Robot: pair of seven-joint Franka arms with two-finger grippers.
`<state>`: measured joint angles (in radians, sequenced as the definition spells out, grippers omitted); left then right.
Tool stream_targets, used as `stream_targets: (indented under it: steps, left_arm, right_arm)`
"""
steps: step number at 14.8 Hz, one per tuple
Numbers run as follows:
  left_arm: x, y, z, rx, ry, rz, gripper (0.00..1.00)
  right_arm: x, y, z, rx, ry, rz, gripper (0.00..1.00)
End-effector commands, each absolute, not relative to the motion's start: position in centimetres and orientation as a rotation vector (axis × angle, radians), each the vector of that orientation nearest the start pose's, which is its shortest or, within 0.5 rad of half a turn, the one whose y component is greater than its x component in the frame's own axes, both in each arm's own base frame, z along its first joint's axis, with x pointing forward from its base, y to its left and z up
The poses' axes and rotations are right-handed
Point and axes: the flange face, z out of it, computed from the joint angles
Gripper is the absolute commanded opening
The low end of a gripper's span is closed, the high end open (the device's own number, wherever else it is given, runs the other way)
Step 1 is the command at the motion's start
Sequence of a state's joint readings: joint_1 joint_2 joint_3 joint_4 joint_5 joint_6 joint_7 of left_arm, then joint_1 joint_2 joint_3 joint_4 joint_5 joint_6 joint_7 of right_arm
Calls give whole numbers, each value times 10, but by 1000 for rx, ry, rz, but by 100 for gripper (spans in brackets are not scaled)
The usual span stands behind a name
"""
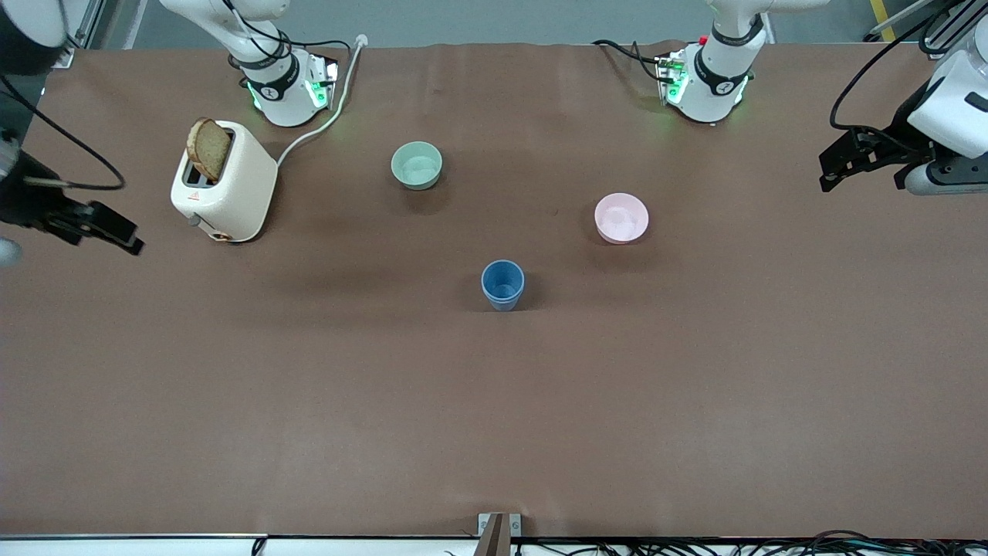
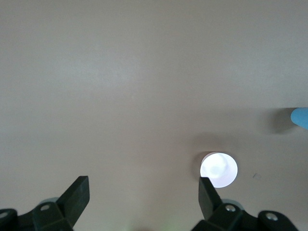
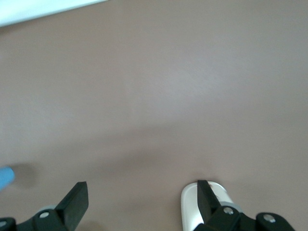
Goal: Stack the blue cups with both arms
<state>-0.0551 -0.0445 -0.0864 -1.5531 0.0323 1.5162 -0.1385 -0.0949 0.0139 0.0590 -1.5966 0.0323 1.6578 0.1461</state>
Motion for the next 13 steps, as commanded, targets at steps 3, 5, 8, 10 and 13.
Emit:
stream_targets:
  steps: [3,5,8,10,13]
  left_arm:
    - [532,-71,658,-3111,9,-25,100]
    - [531,-72,658,-3111,13,-25,100]
    - [532,-71,658,-3113,11,-25,100]
    - [532,-71,658,-3117,12,-24,100]
    - [532,-71,657,-3118,12,-21,100]
  right_arm:
    - [548,-50,670,-3114,186,-73,100]
    - [543,-68,684,-3118,163,-89,100]
    - [532,-82,678,-3115,133,15,100]
    - [527,-82,676,-3123,136,29,100]
    - [528,-84,675,-3125,139,27,100]
